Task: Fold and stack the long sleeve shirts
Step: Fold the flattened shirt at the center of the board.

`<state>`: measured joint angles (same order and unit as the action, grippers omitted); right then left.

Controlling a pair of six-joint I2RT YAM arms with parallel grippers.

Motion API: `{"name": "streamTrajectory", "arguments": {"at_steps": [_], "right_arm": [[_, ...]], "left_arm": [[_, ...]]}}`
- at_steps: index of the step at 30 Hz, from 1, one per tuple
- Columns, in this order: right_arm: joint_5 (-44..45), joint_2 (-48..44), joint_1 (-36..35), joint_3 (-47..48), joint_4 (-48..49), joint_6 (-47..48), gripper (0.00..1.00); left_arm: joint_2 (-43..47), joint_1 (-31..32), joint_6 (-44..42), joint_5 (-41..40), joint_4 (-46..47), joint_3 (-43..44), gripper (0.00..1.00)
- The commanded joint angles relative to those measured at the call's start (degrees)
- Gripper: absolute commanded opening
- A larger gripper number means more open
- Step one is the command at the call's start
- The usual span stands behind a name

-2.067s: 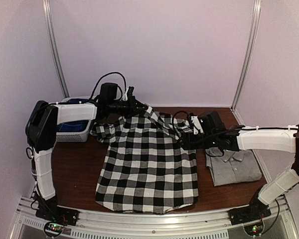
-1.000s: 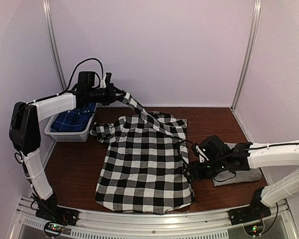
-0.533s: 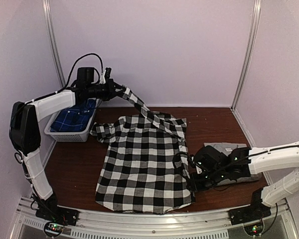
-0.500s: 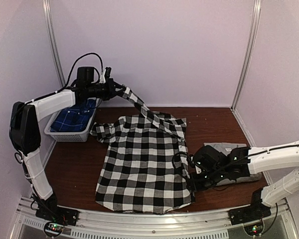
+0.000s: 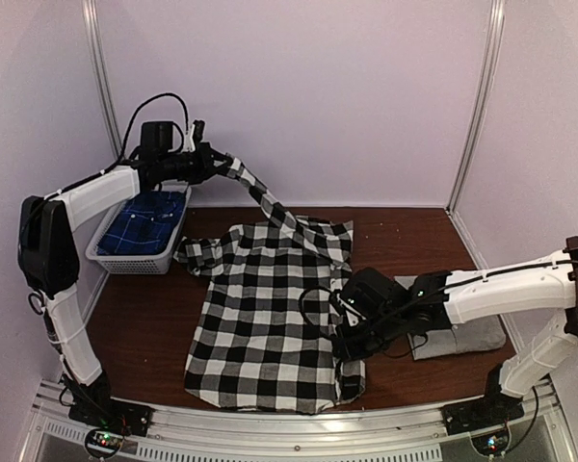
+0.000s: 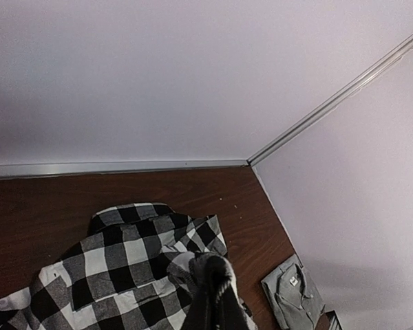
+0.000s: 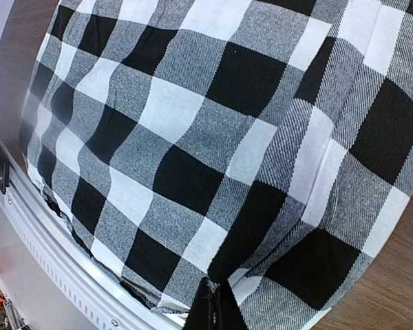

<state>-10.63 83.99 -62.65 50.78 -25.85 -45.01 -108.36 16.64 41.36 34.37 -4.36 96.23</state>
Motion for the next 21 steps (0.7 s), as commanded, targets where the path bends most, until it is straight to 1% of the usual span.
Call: {"name": "streamTrajectory", "arguments": {"at_steps": [1,7,11,21], "right_arm": [[-3.3,2.9,-0.4,2.1,3.7,2.3,0.0],[-5.8,5.7,-0.4,2.9,5.5,2.8,0.0],[-6.8,6.8,-0.5,3.6,6.1,3.3,0.0],[-8.3,9.5,-0.6,7.3,6.5,5.0,0.0]], "left_arm": [[1.0,-1.9,-2.4,-1.3,0.6,0.3,0.0],[3.6,-3.1,-3.4,-3.1,0.6,-3.0,0.0],[4.3,-4.3,-3.6,-3.5,0.5,-3.8,0.0],[3.7,-5.7,-4.2,-3.5,-0.1,1.3,0.0]]}}
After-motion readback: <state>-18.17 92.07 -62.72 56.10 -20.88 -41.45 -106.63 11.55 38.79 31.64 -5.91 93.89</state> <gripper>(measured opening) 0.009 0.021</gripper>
